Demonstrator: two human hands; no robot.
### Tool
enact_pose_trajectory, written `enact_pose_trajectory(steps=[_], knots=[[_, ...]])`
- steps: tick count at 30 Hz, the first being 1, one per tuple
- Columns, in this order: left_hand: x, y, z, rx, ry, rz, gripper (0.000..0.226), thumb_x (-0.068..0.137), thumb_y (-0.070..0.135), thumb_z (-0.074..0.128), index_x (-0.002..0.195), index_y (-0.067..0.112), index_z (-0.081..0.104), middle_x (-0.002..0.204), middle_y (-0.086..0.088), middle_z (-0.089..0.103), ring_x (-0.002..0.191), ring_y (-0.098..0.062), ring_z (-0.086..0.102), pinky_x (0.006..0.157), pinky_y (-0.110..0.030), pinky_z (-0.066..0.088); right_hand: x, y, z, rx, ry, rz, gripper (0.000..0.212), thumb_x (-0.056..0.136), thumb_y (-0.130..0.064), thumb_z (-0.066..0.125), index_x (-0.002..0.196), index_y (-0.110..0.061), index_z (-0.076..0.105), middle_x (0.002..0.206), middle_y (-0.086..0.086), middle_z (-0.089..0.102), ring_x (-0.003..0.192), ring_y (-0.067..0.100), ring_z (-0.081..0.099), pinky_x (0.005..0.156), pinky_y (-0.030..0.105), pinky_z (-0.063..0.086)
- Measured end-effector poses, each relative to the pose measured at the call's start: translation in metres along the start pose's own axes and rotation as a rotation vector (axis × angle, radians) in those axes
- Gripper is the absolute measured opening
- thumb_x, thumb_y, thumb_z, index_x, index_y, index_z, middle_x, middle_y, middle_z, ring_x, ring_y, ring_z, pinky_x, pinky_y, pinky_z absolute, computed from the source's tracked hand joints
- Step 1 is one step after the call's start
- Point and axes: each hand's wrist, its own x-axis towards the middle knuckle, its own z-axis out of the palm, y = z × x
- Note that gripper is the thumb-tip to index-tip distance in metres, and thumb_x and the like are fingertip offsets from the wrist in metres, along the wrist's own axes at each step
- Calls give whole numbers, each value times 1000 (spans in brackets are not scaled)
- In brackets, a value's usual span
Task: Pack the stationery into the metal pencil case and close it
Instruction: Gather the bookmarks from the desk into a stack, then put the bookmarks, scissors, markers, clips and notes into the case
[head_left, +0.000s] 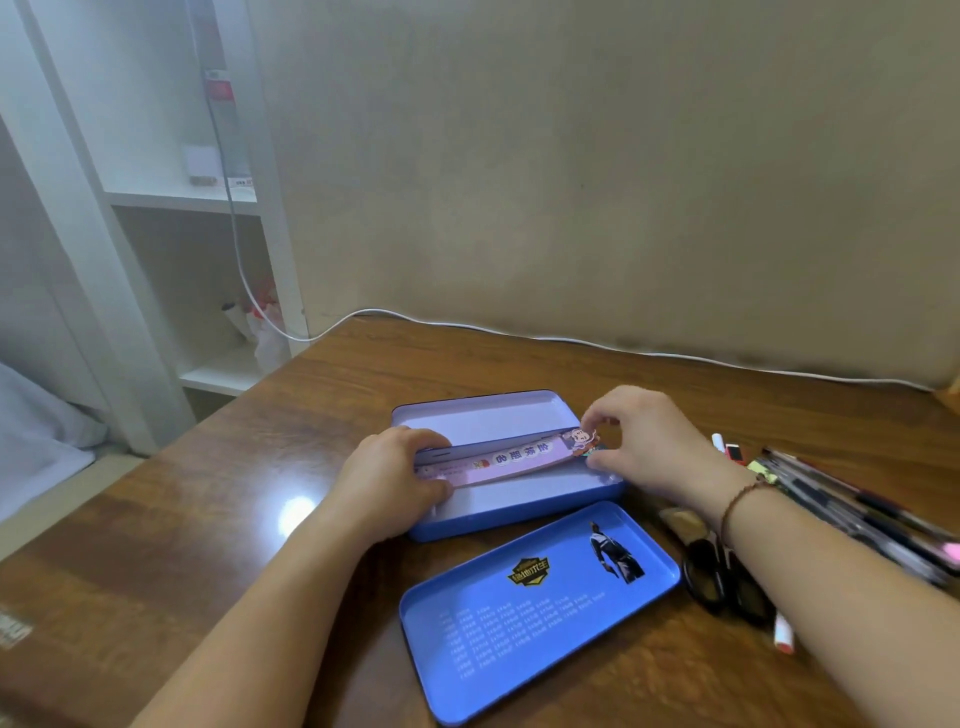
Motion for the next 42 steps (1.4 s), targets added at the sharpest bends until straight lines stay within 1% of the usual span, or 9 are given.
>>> enact_pose_trajectory(steps=[6, 12, 18, 24, 29, 33, 35, 37, 42], knots=[[-1, -3, 2, -35, -1, 1, 47, 78, 30, 75, 124, 31, 65, 130, 4, 63, 122, -21, 53, 102, -35, 45, -5, 8, 6, 65, 29, 25, 13, 79, -21, 77, 92, -20, 77, 92, -4, 68, 87, 15, 61, 81, 36, 53], [-1, -5, 2, -64, 7, 21, 46, 75, 27, 74, 121, 29, 66, 123, 5, 66, 117, -20, 57, 99, -35, 47, -7, -2, 4, -365, -37, -153, 23, 92, -34, 58, 104, -24, 75, 110, -9, 65, 96, 16, 60, 78, 32, 53], [-2, -5, 0, -59, 6, 34, 48, 76, 31, 75, 122, 30, 66, 124, 5, 66, 118, -20, 56, 99, -36, 47, 0, -8, -4, -296, -145, -87, 38, 90, -36, 61, 128, -33, 59, 123, -9, 51, 93, 15, 51, 72, 28, 44], [-4, -3, -2, -78, 10, 42, 54, 67, 41, 71, 119, 29, 68, 120, 5, 67, 116, -20, 58, 98, -37, 48, 2, -5, 2, -301, -112, -33, 20, 85, -38, 65, 104, -41, 71, 112, -14, 51, 91, 12, 53, 66, 28, 40], [-4, 1, 0, -57, 26, 46, 48, 75, 29, 78, 122, 28, 66, 125, 5, 66, 120, -18, 56, 100, -35, 47, 4, 0, 18, 61, -62, 254, 17, 78, -30, 66, 90, -39, 73, 107, -4, 53, 113, 22, 39, 87, 41, 42], [-7, 2, 3, -105, 37, 19, 53, 75, 28, 79, 126, 30, 63, 124, 4, 65, 118, -18, 57, 98, -32, 46, -6, 9, 9, 61, -6, 113, 15, 82, -38, 68, 96, -40, 70, 108, -8, 49, 107, 15, 39, 91, 36, 39], [-8, 0, 4, -159, 59, 18, 55, 76, 30, 80, 128, 29, 62, 116, 4, 65, 109, -17, 59, 93, -30, 46, -15, 21, -15, 216, 137, 11, 18, 82, -25, 72, 99, -31, 72, 106, -6, 55, 92, 15, 50, 85, 30, 44], [-8, -1, 5, -200, 117, 26, 49, 78, 32, 78, 125, 27, 64, 108, 5, 61, 98, -15, 57, 84, -29, 43, -33, 37, -42, 132, 164, -105, 27, 78, -8, 73, 95, -30, 72, 101, -8, 60, 78, 16, 57, 73, 28, 49], [-8, 4, 2, -187, 318, 0, 32, 83, 34, 74, 111, 20, 70, 101, -1, 57, 89, -13, 52, 79, -27, 37, -79, 60, -65, -524, -210, -375, 38, 73, -22, 78, 102, -43, 65, 113, -15, 61, 97, 10, 59, 69, 23, 51]])
